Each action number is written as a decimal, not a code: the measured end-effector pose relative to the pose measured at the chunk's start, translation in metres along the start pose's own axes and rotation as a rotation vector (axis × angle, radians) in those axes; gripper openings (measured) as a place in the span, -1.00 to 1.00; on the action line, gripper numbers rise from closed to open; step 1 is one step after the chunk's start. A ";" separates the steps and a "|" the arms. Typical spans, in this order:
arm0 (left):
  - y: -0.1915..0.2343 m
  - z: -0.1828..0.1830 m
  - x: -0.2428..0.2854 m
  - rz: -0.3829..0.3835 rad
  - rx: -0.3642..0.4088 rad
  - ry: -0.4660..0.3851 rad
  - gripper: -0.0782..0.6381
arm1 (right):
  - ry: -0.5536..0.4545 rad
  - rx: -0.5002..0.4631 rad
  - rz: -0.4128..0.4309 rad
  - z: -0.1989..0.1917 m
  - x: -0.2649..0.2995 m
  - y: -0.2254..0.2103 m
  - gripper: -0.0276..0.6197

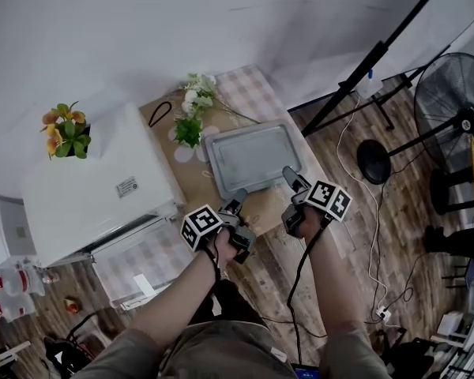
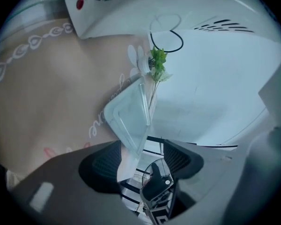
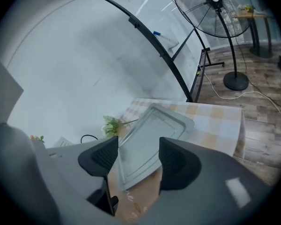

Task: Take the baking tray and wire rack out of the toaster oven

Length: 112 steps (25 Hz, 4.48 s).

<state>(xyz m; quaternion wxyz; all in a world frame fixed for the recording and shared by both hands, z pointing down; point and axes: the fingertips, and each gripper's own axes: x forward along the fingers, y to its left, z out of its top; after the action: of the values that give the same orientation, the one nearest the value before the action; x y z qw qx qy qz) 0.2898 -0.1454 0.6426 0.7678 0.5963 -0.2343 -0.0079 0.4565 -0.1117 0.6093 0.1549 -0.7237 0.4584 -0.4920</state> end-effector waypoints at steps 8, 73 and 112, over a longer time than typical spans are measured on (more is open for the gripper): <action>-0.056 -0.002 -0.062 -0.128 0.102 0.012 -0.10 | -0.094 0.007 0.205 -0.009 -0.071 0.079 -0.19; -0.005 0.208 -0.458 -0.256 0.126 -0.740 -0.24 | 0.289 0.094 0.578 -0.312 -0.045 0.329 -0.39; 0.057 0.315 -0.366 -0.412 0.128 -0.825 -0.52 | 0.132 0.412 0.652 -0.330 0.128 0.293 -0.60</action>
<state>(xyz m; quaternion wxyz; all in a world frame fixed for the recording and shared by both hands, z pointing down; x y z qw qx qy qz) -0.1676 -0.3097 0.6236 0.5547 0.6236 -0.3967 -0.3821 0.0367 -0.2967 0.6390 0.4155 -0.4605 0.5649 -0.5442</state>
